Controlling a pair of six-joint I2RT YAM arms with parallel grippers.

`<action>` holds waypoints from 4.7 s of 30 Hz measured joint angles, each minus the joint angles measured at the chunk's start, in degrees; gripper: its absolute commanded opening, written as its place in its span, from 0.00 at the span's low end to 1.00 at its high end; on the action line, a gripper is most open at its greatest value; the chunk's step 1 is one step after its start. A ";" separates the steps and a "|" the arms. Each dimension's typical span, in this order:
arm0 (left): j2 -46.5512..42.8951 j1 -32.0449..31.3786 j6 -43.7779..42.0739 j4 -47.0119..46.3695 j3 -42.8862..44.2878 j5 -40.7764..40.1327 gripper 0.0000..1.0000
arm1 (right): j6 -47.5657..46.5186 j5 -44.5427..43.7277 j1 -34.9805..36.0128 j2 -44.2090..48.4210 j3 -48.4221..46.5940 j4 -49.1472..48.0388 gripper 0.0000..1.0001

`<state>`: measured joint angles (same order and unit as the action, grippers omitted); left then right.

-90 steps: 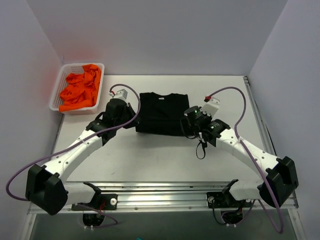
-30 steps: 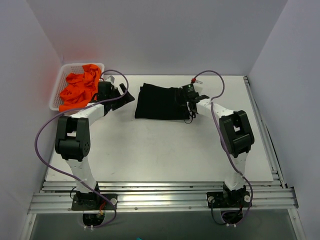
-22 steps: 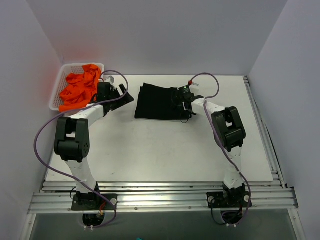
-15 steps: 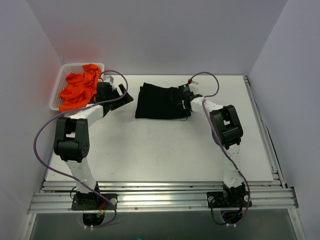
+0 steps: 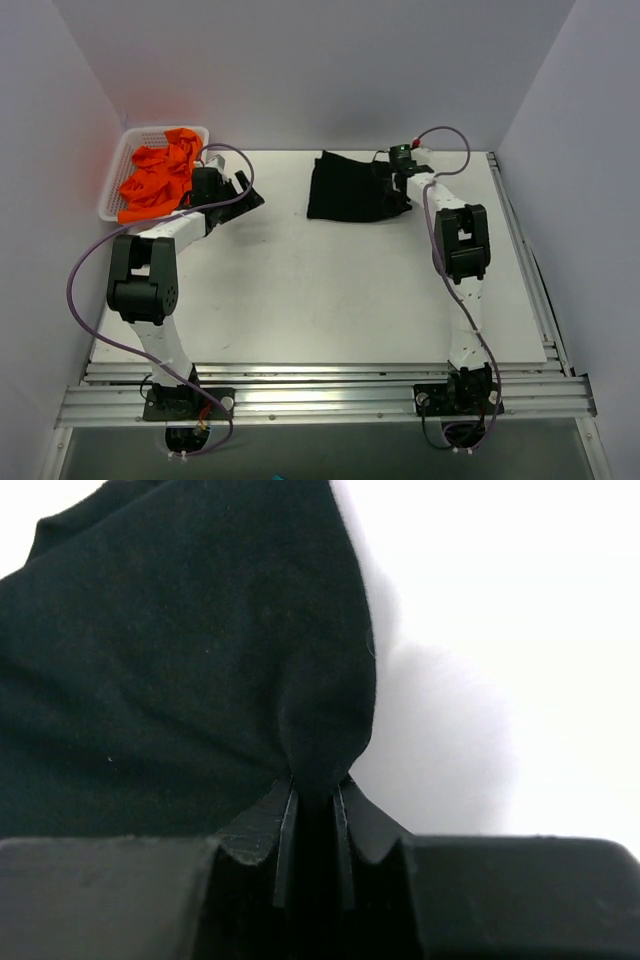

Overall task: Fold and stack the t-shirts
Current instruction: Neatly place the folded tshirt to the corner, then reset both grippers

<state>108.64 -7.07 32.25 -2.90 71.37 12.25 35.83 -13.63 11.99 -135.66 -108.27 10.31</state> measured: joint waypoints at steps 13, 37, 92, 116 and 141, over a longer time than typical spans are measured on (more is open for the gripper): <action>1.68 0.00 0.02 -0.39 1.42 0.04 0.94 | -5.31 -3.93 -23.71 -9.20 -19.74 9.79 0.00; 2.82 -0.09 0.04 -1.36 1.75 1.75 0.94 | 19.52 -16.90 -18.75 21.92 36.83 -2.95 0.00; -0.15 -0.09 -2.86 1.01 0.98 -0.52 0.94 | 9.64 -1.75 -14.93 -1.36 2.12 -6.99 0.00; 0.02 -0.46 -2.97 1.03 0.98 -0.94 0.94 | -0.42 -10.49 -12.46 6.56 1.29 -6.14 1.00; -1.40 -1.42 -2.67 0.57 -1.22 0.24 0.94 | 6.82 -20.65 -11.58 31.41 43.60 -2.47 0.00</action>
<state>107.24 -8.49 29.58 -2.33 70.15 12.49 42.65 -34.28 0.40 -104.25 -64.66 7.84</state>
